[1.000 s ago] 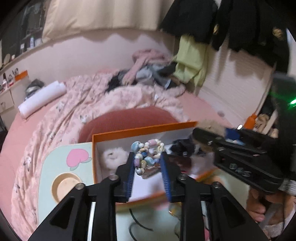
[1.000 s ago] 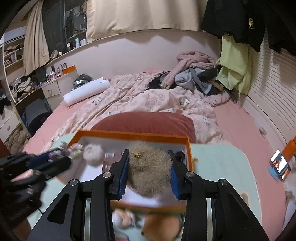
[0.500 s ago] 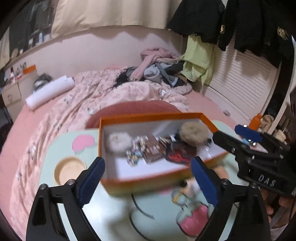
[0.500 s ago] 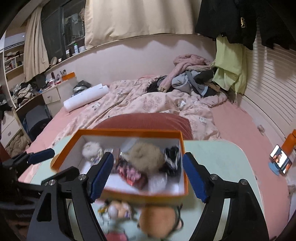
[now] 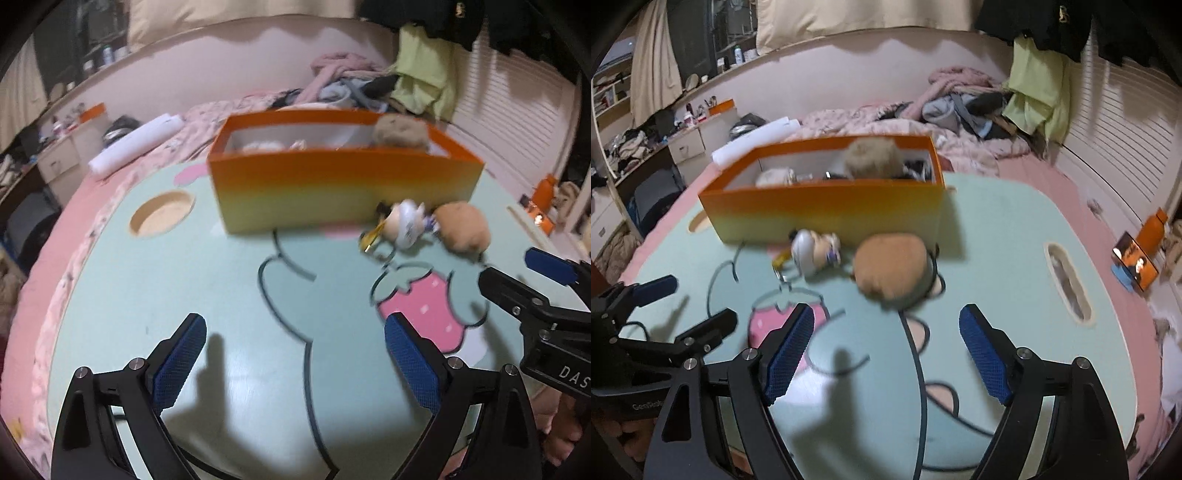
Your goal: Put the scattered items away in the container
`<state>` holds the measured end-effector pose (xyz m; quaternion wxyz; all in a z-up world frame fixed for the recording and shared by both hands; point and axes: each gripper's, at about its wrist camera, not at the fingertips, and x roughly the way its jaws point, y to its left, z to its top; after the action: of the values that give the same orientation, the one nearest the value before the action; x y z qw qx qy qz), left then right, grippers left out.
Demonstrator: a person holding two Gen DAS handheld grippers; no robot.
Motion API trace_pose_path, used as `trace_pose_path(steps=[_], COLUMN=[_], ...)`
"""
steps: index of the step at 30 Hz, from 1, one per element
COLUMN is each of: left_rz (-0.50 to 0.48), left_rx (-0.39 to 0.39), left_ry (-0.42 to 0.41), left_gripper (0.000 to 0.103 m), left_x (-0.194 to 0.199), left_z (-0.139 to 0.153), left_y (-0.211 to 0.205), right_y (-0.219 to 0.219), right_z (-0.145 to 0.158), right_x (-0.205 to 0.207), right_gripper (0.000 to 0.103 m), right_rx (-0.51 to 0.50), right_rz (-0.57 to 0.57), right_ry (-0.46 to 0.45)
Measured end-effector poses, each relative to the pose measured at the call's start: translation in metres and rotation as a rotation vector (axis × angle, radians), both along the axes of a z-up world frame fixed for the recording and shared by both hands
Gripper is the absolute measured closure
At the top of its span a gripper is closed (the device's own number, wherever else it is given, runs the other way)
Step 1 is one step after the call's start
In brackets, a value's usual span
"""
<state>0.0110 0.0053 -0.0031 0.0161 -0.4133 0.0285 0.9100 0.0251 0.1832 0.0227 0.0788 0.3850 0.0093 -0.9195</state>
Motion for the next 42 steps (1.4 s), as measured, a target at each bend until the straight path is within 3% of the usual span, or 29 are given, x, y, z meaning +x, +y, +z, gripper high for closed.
trace_pose_path(steps=[3, 5, 35, 42], left_rz=[0.027, 0.033, -0.004, -0.006], left_rx=[0.010, 0.010, 0.008, 0.013], left_ry=[0.005, 0.007, 0.028, 0.032], left_gripper=[0.000, 0.000, 0.000, 0.000], left_x=[0.000, -0.001, -0.002, -0.001], left_z=[-0.003, -0.004, -0.004, -0.004], left_y=[-0.007, -0.010, -0.004, -0.004], right_y=[-0.002, -0.001, 0.001, 0.006], right_z=[-0.017, -0.022, -0.026, -0.023], right_x=[-0.003, -0.003, -0.004, 0.000], right_gripper=[0.019, 0.000, 0.000, 0.000], right_rx=[0.015, 0.020, 0.026, -0.020], right_rz=[-0.002, -0.020, -0.018, -0.013], right_ry=[-0.066, -0.057, -0.040, -0.022])
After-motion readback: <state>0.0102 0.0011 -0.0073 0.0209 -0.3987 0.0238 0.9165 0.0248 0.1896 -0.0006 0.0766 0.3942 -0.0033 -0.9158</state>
